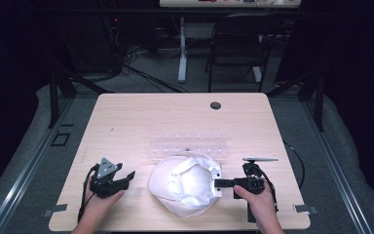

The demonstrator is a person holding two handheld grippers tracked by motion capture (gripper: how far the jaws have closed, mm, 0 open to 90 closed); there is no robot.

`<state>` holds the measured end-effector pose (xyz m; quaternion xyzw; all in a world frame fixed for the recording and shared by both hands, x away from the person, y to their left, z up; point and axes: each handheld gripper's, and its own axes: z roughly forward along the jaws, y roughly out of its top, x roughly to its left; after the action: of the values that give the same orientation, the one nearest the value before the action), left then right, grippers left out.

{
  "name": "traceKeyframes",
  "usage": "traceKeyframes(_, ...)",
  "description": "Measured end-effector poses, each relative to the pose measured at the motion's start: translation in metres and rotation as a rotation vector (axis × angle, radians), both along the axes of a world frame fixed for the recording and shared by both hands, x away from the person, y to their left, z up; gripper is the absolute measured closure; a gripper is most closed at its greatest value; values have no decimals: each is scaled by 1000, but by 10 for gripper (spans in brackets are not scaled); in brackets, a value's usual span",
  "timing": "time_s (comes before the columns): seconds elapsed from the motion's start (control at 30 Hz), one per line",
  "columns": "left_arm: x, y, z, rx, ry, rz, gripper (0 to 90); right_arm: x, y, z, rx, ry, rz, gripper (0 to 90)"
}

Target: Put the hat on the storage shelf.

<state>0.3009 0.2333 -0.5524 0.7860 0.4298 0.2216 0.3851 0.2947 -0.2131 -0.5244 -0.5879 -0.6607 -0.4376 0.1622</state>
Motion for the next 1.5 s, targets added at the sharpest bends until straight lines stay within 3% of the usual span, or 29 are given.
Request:
traceKeyframes(0.1,0,0,0,0,-1,0,405,3,1,1,-40,-6,6,799)
traceKeyframes(0.5,-1,-2,0,3,-5,-5,406,9,1,8,-78,19,20,806)
traceKeyframes(0.6,-1,-2,0,2,-3,-7,406,12,0,11,-100,21,4,806)
traceKeyframes(0.73,-1,-2,0,6,-2,-11,406,15,-2,16,-142,32,24,807)
traceKeyframes(1.03,-1,-4,-1,8,0,-16,407,23,1,35,-260,52,46,807)
traceKeyframes(1.5,-2,-7,-2,10,1,-24,407,32,3,61,-348,77,58,810)
